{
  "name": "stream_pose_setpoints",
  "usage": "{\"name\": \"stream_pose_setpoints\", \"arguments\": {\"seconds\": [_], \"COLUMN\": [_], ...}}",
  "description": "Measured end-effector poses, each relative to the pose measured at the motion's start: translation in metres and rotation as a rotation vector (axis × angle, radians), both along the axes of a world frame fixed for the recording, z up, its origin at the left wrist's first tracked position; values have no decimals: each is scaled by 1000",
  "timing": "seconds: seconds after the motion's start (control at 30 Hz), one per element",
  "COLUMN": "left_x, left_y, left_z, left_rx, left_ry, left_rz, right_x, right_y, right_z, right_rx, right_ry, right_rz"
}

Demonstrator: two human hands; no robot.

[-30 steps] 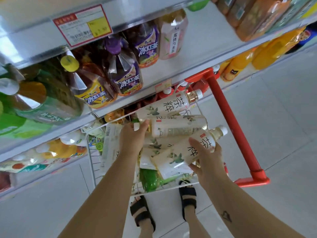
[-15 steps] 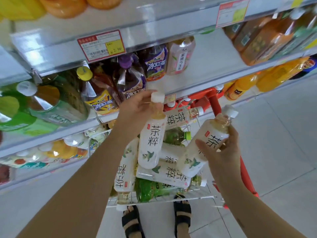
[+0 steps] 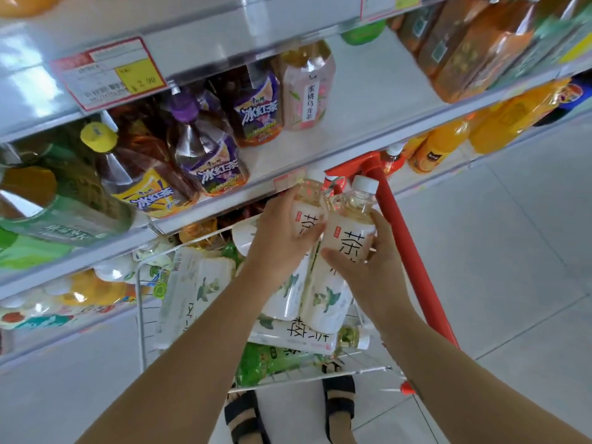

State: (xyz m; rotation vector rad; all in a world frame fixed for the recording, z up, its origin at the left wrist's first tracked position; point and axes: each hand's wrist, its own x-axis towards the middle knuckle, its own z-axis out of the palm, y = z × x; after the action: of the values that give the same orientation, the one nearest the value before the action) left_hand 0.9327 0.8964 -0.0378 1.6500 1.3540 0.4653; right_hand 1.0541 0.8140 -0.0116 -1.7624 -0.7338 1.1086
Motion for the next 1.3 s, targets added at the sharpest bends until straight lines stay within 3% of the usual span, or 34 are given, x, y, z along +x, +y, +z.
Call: {"name": "stream_pose_setpoints", "arguments": {"seconds": [0.17,0.3,0.47,0.67,1.03,1.3], "left_x": [-21,-22,-26,-46,-88,-118], "left_y": [-39,-41,-66,-78,-81,-110], "left_z": [-9,-5,44,196,503,626], "left_rx": [-126,-165,-117,160,834,1171], "left_ry": [5,-92,-177,-208,-299,-270], "left_rz": [59,128,187,180,167,212], "right_x": [8,10,6,4,-32,-62], "right_y": [4,7,-5,-1,18,3], "right_z": [-5,-5,38,180,490,629], "right_rx": [-13,-17,56,286,945,1264], "right_ry": [31,21,15,10,-35,-131], "right_rz": [-2,34,85,189,418,500]}}
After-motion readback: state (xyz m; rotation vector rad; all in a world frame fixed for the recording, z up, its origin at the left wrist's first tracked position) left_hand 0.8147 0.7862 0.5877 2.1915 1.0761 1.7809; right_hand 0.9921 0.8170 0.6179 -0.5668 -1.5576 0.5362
